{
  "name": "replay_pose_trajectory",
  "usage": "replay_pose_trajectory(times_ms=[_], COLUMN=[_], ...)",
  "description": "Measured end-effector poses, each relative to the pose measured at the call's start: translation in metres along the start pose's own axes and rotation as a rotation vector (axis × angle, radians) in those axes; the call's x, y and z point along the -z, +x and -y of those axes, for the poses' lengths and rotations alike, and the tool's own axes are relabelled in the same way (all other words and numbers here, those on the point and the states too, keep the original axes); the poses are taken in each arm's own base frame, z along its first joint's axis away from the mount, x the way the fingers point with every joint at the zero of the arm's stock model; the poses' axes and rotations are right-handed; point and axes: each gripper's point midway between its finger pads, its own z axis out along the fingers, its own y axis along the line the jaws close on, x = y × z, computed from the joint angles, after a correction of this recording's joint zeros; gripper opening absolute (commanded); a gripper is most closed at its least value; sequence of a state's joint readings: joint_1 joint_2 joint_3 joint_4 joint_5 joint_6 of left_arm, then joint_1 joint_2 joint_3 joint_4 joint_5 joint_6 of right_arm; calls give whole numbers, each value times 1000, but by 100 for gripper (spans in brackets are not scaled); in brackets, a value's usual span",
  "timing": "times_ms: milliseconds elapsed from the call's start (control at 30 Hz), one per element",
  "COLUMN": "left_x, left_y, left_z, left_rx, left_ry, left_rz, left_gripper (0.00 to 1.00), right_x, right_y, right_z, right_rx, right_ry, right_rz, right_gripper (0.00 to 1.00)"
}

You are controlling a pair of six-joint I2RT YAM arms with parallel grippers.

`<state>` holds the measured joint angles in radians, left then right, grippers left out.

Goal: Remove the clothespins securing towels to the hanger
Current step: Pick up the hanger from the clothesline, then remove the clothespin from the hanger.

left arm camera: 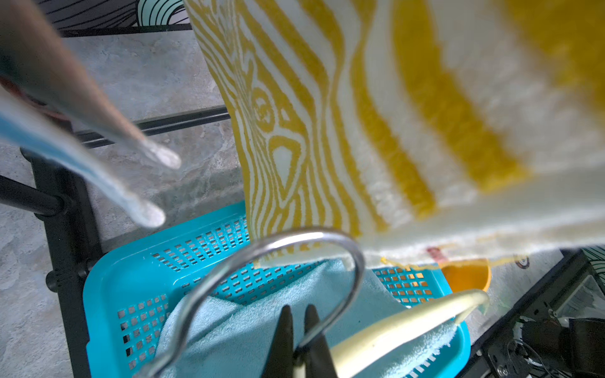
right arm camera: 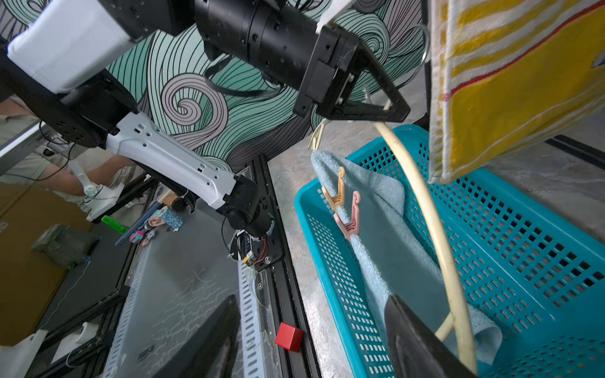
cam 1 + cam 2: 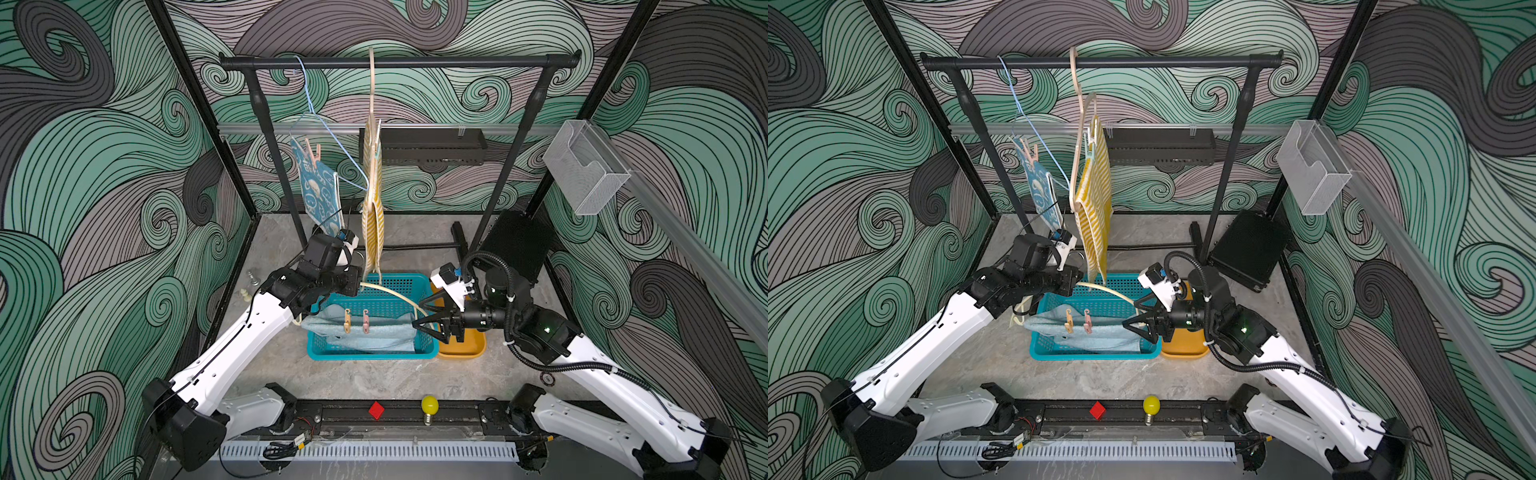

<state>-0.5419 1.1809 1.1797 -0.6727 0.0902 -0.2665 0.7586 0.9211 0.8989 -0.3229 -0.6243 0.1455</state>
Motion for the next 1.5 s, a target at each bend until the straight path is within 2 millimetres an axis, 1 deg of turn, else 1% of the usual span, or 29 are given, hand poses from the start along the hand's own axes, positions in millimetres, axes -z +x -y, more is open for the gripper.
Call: replay_pose_trajectory(times_ms=[100,333,533,633,833,967,1100,1367,1500], left_x=[-1,-5,-13,-15,-16,-16,-16,-16,-16], left_y=[5,24,39,46,48,52,54,54,55], left_z=[0,0,0,2,5,5,5,5,7], left_rx=[1,12,26,27,32,35,44,44,41], left_ry=[7,26,44,52,60,63,61,62,67], left_rz=[-9,-49,-84,-103,-109,-111,-116,-117,-118], left_gripper=[0,0,0,0,0,0,0,0,0], right_x=[-11,-42,-71,-81,-95,-107,-119,-132,-136], right_y=[10,38,66,75,86,98,110,106,103], right_z=[-6,-12,-12,-11,-9,-7,-3,-2,-4], right_rx=[16,39,67,96,150,176,192,230,247], right_ry=[-7,-17,-8,3,9,2,-2,-11,-16], right_rz=[-43,-156,-261,-289,-321,-360,-401,-388,-374], right_gripper=[70,68,68,69,68,67,69,70,67])
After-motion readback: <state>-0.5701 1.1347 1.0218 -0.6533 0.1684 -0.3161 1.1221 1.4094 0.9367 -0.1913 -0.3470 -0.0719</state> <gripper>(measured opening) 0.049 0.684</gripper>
